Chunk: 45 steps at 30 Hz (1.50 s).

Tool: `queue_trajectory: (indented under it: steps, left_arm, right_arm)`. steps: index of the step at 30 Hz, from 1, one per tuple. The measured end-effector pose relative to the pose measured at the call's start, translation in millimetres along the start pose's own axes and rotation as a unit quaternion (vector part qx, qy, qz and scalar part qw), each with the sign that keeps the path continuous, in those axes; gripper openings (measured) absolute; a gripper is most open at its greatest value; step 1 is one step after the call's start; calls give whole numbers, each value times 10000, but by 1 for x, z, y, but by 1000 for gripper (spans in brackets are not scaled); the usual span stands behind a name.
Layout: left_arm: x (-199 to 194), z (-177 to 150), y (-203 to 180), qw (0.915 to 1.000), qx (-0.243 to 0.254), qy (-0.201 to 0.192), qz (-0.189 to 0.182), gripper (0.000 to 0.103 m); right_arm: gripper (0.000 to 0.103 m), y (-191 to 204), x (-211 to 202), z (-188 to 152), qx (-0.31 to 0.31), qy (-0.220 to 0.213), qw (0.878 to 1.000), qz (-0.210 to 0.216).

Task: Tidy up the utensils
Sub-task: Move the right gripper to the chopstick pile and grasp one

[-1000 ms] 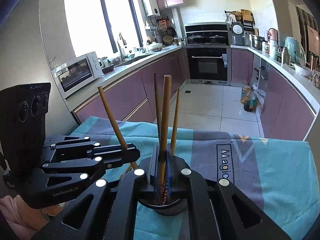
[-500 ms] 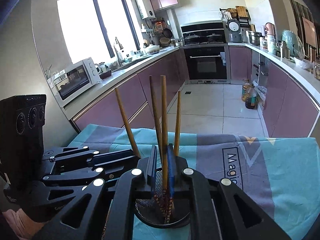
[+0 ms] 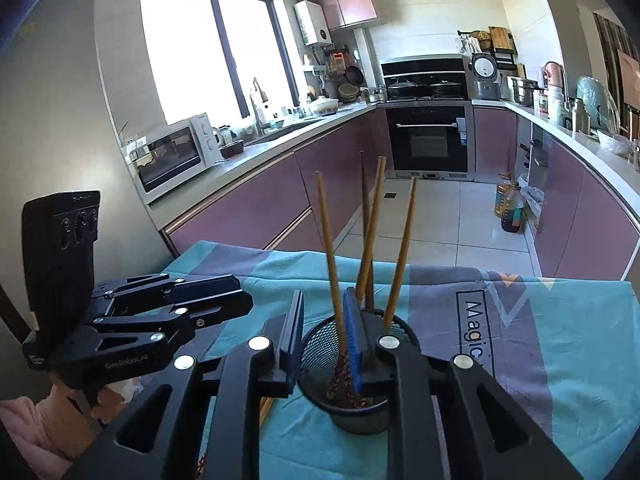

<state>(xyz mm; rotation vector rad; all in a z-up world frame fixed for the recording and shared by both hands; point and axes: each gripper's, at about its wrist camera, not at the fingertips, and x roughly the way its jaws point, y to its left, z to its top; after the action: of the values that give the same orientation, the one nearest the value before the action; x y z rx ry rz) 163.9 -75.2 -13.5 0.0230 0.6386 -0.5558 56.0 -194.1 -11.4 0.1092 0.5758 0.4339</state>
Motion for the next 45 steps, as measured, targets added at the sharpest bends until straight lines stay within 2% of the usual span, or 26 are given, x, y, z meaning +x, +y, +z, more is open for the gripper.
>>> queue_trajectory:
  steps: [3, 8, 13, 17, 24, 33, 45]
  left_arm:
    - [-10, -18, 9, 9999, 13, 94, 107, 34]
    - [-15, -56, 21, 9989, -14, 413, 203, 35]
    - [-6, -91, 26, 9966, -103, 764, 286, 35]
    - [2, -110, 31, 9942, -210, 1007, 300, 35]
    - [9, -124, 29, 9916, -257, 1237, 285, 35]
    - [14, -130, 14, 9902, -77, 1353, 329, 35]
    - [17, -133, 19, 9890, -121, 1430, 353, 36]
  right_arm:
    - [32, 19, -6, -15, -214, 87, 9995, 214]
    - [32, 39, 17, -48, -303, 598, 9969, 401]
    - [32, 45, 58, -81, -24, 1254, 9909, 484]
    - [32, 44, 77, -93, 169, 1511, 9874, 443]
    - [32, 46, 87, -101, 225, 1592, 9867, 247]
    - [32, 49, 95, -104, 194, 1630, 9863, 162]
    - [30, 48, 95, -105, 83, 1640, 9864, 21]
